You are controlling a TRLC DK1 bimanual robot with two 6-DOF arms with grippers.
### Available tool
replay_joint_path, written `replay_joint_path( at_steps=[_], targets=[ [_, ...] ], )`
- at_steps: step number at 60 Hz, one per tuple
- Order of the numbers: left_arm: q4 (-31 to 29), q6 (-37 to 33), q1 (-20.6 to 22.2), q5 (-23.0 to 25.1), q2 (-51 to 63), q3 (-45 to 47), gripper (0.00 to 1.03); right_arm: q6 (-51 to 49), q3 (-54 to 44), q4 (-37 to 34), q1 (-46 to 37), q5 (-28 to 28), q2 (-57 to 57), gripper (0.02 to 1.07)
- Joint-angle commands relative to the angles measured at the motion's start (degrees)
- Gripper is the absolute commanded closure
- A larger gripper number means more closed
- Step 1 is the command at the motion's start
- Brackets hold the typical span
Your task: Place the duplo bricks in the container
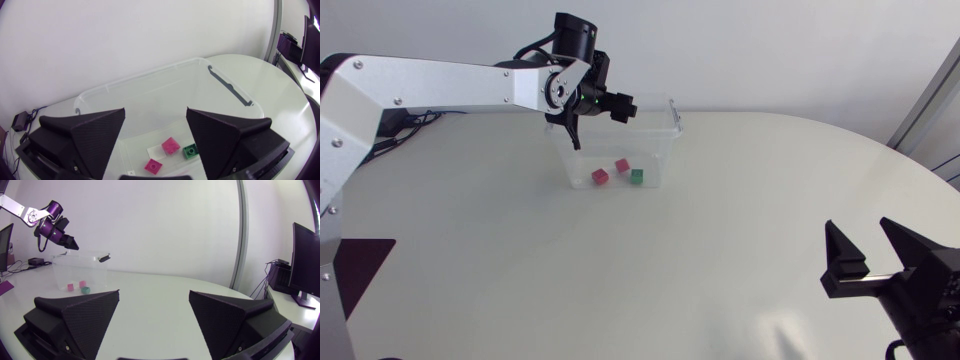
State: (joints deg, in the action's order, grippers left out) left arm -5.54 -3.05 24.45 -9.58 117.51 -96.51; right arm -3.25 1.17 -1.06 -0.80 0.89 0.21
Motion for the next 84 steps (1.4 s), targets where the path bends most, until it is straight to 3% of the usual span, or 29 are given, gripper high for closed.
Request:
replay_joint_path(
  at_steps=[1,23,47,61,71,84],
  targets=[
    [0.4,-0.6,-0.9,-0.6,-0.3,-2.0,0.04,0.0,-1.2,0.7,0.4,0.3,-0.5,0.06],
    [0.4,-0.7,-2.5,-0.6,-7.1,1.9,0.04,0.0,-1.2,0.7,0.4,0.3,-0.5,0.06],
    [0.6,-1.3,-7.8,1.0,-20.6,11.1,0.04,0.0,-1.2,0.7,0.4,0.3,-0.5,0.06],
    [4.1,-2.6,-11.1,1.0,-28.0,17.0,0.05,0.0,-1.2,0.7,0.4,0.3,-0.5,0.06],
    [5.5,-2.4,-12.7,4.1,-37.4,25.6,0.05,0.0,-1.2,0.7,0.4,0.3,-0.5,0.06],
    [8.4,0.2,-13.7,4.5,-49.2,37.6,0.04,0.0,-1.2,0.7,0.4,0.3,-0.5,0.06]
  ],
)
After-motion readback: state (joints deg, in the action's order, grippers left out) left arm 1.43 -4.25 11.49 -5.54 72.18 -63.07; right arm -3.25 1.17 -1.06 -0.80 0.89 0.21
